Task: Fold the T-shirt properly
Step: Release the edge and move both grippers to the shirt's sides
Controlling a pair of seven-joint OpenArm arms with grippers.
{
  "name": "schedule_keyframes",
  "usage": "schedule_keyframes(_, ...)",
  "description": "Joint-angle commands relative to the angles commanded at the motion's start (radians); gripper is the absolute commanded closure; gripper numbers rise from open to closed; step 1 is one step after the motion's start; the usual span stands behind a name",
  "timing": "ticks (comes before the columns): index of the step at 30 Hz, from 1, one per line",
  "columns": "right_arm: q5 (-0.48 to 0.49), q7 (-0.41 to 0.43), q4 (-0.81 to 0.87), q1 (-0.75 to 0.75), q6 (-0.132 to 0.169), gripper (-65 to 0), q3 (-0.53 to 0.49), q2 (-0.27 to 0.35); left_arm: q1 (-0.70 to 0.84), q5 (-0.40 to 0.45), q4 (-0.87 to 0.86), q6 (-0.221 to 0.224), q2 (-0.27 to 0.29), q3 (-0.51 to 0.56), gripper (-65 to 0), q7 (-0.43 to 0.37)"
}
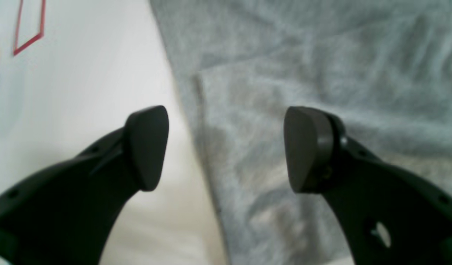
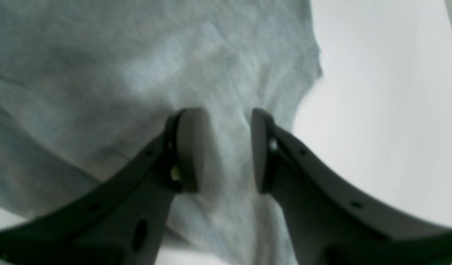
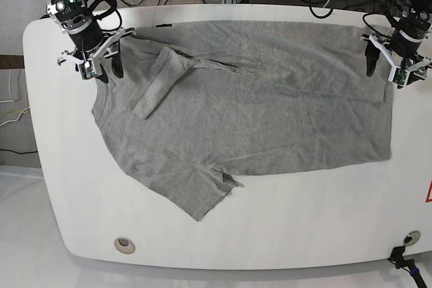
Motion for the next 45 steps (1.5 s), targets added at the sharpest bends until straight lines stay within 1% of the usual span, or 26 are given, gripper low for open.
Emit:
schedule_keyframes(2,0.000,-0.006,-0.011,0.048,0.003,-20.5,0.000,-0.014,-0.038,0.002,-0.005,0.000,0.012,0.000,-46.6,0.003)
schedule_keyframes(4,0.000,-0.051,-0.026,0.112,0.006,-20.5,-0.002,-0.011,-0.078,0.003,-0.006,0.000,0.028,0.005,-46.6,0.005)
schedule_keyframes(6,0.000,-0.106,-0.055,0.190,0.008,-20.5,-0.002,-0.012,-0.120,0.003,-0.029,0.002,0.028,0.008,-46.6,0.006)
schedule_keyframes(9,0.000,-0.150,-0.103,0.301,0.008,-20.5,-0.029,-0.009,-0.209,0.005,-0.091,0.002,0.023,0.037,-46.6,0.006)
schedule_keyframes(13,-0.002,-0.155,-0.226,0.440,0.005,-20.7,-0.057,-0.006,-0.305,0.006,-0.173,0.002,0.017,0.043,-46.6,0.006)
schedule_keyframes(15,-0.002,-0.155,-0.304,0.508,0.005,-20.9,-0.058,-0.006,-0.345,0.032,-0.219,0.002,-0.003,0.043,-46.6,0.006)
schedule_keyframes(18,-0.003,-0.152,-0.433,0.603,0.006,-21.0,-0.058,0.005,-0.405,0.046,-0.273,-0.003,-0.011,0.043,-46.6,0.005)
schedule_keyframes(20,-0.003,-0.147,-0.520,0.658,0.006,-21.0,-0.069,0.023,-0.431,0.043,-0.307,-0.003,-0.044,0.044,-46.6,0.005)
schedule_keyframes(23,-0.005,-0.075,-0.643,0.724,0.002,-21.0,-0.118,0.034,-0.491,0.043,-0.387,-0.005,-0.066,0.046,-46.6,0.003)
schedule_keyframes(24,-0.005,-0.058,-0.683,0.744,0.002,-21.0,-0.132,0.054,-0.506,0.043,-0.405,-0.005,-0.077,0.046,-46.6,0.003)
schedule_keyframes(26,-0.005,-0.040,-0.767,0.792,0.002,-21.0,-0.155,0.068,-0.535,0.043,-0.443,-0.005,-0.089,0.046,-46.6,0.002)
schedule_keyframes(30,-0.005,0.017,-0.891,0.852,0.002,-21.1,-0.157,0.069,-0.595,0.040,-0.552,-0.005,-0.129,0.054,-46.6,-0.002)
schedule_keyframes(32,-0.005,0.025,-0.953,0.881,0.003,-21.4,-0.158,0.083,-0.623,0.040,-0.591,-0.005,-0.138,0.060,-46.6,-0.002)
schedule_keyframes(34,-0.005,0.044,-1.008,0.904,0.005,-24.6,-0.158,0.087,-0.643,0.040,-0.640,-0.005,-0.147,0.060,-46.6,-0.002)
schedule_keyframes(37,-0.005,0.081,-1.062,0.916,0.002,-34.8,-0.158,0.091,-0.684,0.040,-0.717,-0.005,-0.149,0.060,-46.6,-0.006)
schedule_keyframes(39,-0.005,0.086,-1.091,0.933,0.002,-39.2,-0.158,0.091,-0.692,0.040,-0.761,-0.005,-0.150,0.060,-46.6,-0.031)
schedule_keyframes(45,-0.005,0.092,-1.162,0.953,0.006,-39.7,-0.158,0.103,-0.733,0.043,-0.872,-0.005,-0.153,0.060,-46.8,-0.091)
